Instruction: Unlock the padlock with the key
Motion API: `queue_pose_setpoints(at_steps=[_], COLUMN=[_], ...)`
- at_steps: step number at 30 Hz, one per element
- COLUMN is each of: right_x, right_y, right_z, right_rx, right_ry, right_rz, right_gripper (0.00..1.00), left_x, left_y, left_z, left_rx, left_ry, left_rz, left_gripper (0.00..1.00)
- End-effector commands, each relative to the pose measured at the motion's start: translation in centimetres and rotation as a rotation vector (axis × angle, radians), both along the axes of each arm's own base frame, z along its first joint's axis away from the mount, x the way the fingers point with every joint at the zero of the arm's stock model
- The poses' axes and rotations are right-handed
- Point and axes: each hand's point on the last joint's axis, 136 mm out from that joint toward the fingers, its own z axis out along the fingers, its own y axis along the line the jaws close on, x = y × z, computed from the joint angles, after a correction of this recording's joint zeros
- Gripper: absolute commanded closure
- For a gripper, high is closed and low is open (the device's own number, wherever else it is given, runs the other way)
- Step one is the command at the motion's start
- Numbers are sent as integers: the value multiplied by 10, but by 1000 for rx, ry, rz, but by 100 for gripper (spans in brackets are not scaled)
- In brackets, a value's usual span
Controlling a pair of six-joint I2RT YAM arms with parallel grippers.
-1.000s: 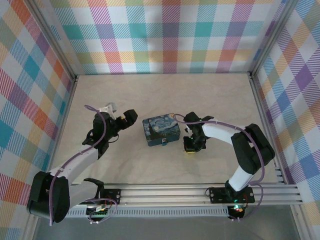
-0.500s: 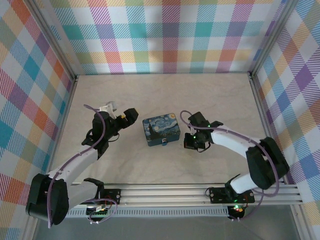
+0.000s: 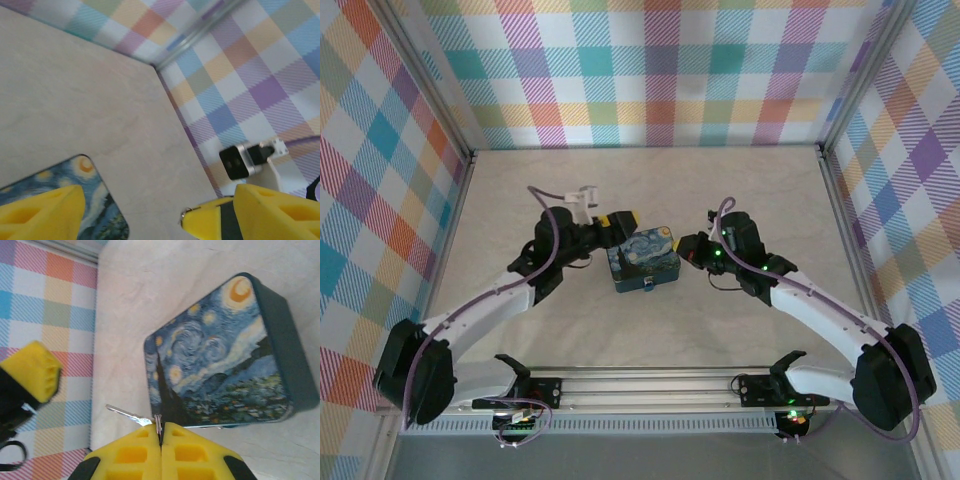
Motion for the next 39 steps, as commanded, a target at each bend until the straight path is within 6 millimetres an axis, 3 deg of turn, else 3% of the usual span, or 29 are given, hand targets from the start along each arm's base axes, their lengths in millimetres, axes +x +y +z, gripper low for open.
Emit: queue_pose_setpoints(at_steps=[1,20,34,39], right_x=[3,0,-1,-10], right_y=[13,20,18,10], right_z=[33,42,38,34], right_rx=[106,149,136,57], right_ry=[-44,-45,-53,-128], right_rz=[26,57,60,109], right_gripper=[100,100,100,79], left_x=[-3,-8,-9,-10], left_y=[-26,-84,-85,-77], left_z=[15,-3,-5,4], left_rx=[-29,-14,9,40], left_ry=[-36,7,12,-8], left_rz=[-69,-210,-203,-187], left_gripper=[26,57,100,100])
